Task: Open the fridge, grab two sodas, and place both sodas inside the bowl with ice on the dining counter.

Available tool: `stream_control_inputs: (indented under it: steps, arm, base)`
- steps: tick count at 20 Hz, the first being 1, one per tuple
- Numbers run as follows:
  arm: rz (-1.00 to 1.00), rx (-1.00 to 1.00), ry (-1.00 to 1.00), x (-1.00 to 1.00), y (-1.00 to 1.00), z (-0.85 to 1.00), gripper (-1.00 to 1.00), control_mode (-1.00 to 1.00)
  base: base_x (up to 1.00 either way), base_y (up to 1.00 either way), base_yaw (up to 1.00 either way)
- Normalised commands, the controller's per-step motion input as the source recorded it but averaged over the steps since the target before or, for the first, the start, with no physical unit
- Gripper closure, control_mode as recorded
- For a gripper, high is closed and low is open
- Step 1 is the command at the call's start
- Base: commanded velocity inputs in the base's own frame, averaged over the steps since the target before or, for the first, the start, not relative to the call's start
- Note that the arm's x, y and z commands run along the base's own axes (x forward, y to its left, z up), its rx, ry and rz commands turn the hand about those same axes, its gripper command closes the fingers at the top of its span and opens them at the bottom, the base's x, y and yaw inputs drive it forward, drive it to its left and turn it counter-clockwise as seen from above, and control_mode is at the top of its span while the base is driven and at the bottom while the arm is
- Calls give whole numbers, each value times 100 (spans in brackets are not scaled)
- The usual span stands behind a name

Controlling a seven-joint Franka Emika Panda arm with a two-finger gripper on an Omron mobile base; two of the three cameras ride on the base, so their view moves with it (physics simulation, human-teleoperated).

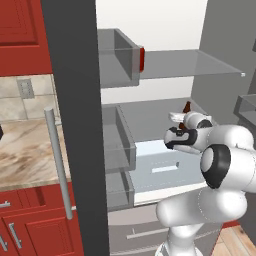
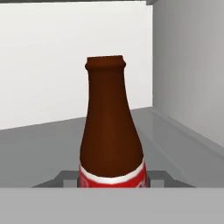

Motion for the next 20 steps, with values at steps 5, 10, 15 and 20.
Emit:
stream_control_inputs:
  steps: [5,10,15,20]
  arm:
    - [0,7,-4,-13,-2,0,100,-100]
    - [0,5,-8,-46,1,15,100,-100]
    - [0,0,-3,-61,30,38,100,-100]
    - [0,-7,0,-55,56,72,100,-100]
  base:
    - [0,0,0]
    - [0,0,0]
    - [0,0,0]
    - [0,0,0]
